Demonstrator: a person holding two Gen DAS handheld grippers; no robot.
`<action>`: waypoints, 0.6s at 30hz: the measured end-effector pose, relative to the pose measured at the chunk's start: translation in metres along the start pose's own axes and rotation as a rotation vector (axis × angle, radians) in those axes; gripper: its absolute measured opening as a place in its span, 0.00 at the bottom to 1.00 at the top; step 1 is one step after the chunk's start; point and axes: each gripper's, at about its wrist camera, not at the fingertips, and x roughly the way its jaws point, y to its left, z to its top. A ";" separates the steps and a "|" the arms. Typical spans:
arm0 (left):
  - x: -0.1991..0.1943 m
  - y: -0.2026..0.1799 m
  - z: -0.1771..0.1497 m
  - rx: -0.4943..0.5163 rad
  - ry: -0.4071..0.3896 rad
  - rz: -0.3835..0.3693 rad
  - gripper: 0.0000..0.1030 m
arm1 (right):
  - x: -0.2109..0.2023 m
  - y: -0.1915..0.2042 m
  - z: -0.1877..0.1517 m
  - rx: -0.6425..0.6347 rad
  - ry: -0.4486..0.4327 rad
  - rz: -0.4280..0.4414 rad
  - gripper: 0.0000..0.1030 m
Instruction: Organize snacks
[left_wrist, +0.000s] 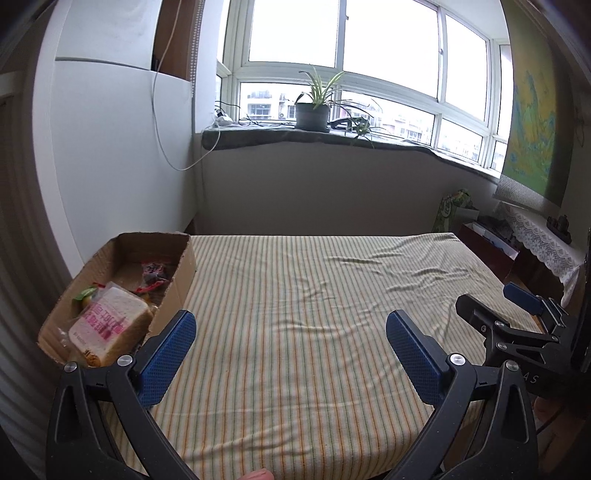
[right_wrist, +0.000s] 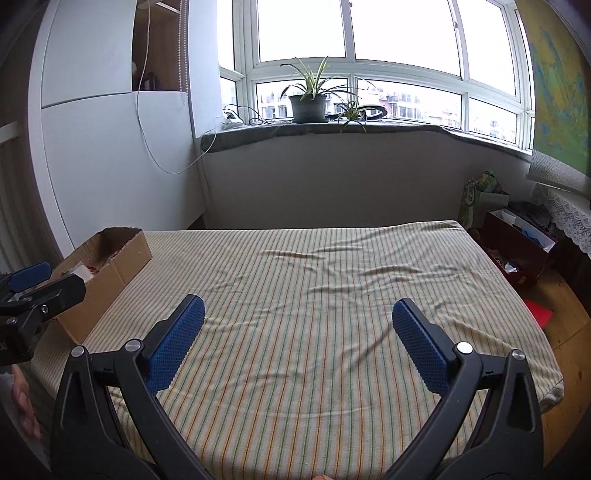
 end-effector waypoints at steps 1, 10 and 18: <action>0.000 0.000 0.000 0.001 0.000 -0.001 0.99 | 0.000 0.000 0.000 -0.002 0.000 0.000 1.00; -0.001 -0.001 0.000 0.004 -0.001 -0.002 0.99 | -0.002 0.003 -0.002 -0.004 0.002 0.001 1.00; -0.001 -0.003 -0.001 0.006 0.000 -0.001 0.99 | -0.002 0.003 -0.002 -0.003 0.001 0.001 1.00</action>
